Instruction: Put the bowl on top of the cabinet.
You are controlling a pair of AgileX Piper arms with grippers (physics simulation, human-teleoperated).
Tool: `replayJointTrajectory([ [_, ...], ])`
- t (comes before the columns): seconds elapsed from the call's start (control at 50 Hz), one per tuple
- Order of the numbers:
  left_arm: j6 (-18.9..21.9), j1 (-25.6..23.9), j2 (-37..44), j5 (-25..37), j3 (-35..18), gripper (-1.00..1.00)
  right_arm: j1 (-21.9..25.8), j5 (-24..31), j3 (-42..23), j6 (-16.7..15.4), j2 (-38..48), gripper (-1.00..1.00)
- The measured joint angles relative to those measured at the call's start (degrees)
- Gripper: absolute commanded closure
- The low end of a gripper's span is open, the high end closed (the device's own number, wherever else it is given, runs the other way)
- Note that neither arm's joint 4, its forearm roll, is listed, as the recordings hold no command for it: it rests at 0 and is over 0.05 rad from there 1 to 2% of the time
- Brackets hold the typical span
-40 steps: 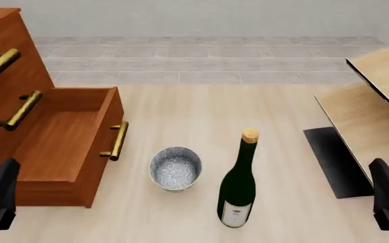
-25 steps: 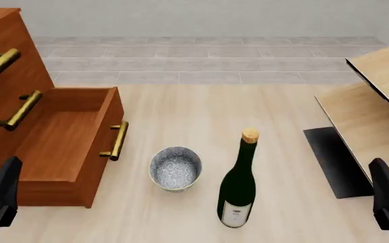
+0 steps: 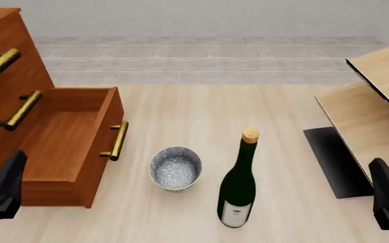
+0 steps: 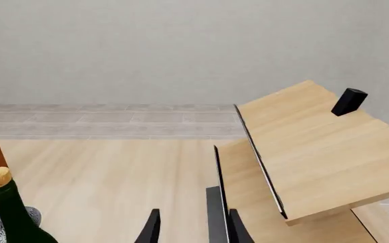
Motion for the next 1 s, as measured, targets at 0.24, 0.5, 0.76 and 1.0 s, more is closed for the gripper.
replayJointTrajectory([
  [0.24,0.75,-2.85,7.35,-4.35,-2.29,-1.0,0.0,0.0,0.0,0.0,0.0,-1.0],
  [0.5,1.28,-6.65,13.11,-4.89,-5.05,-1.0,0.0,0.0,0.0,0.0,0.01,-1.0],
  [0.76,1.39,-10.59,19.8,-4.37,-9.17,-1.0,0.0,0.0,0.0,0.0,0.01,-1.0],
  [1.0,1.73,-14.14,24.82,-2.47,-13.82,-1.0,0.0,0.0,0.0,0.0,0.01,-1.0],
])
